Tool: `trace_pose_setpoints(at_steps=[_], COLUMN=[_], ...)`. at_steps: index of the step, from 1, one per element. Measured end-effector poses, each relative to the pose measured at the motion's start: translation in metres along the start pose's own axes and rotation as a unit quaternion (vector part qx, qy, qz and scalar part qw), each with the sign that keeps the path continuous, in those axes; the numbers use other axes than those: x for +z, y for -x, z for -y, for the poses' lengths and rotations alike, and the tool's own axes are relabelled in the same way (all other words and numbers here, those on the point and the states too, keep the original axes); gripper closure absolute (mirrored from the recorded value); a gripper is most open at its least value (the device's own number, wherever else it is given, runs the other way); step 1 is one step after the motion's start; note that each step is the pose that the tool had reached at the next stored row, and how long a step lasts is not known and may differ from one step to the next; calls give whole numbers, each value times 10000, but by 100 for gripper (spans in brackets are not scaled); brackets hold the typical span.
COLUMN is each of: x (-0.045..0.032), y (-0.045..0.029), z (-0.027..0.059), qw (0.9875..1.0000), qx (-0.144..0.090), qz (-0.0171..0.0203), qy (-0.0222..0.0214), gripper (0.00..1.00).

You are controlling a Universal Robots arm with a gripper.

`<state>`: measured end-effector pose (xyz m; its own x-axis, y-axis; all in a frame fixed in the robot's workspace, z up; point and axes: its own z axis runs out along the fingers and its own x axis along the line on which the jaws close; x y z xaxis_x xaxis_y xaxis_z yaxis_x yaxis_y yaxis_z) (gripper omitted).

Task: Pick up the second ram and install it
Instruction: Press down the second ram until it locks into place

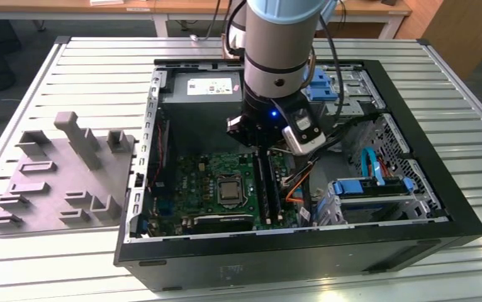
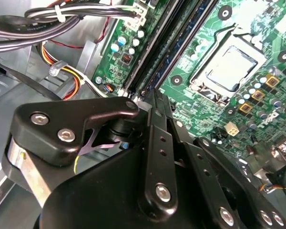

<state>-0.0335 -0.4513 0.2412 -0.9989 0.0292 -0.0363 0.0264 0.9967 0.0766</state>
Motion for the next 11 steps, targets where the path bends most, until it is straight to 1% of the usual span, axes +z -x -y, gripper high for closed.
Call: trace_pose_setpoints(at_steps=[1,2,5,7,9,11], x=[9,20,51,70,91,102], y=[0,-1,-3,-3,-3,-4], z=[-4,-6,-11,-13,-13,-13], qw=[10000,10000,10000,9999,9999,9999], qx=[0,0,4,5,5,5], qz=[-1,-1,-3,-4,-3,-4], qy=[7,25,100,128,133,126], gripper=[89,89,89,89,89,89])
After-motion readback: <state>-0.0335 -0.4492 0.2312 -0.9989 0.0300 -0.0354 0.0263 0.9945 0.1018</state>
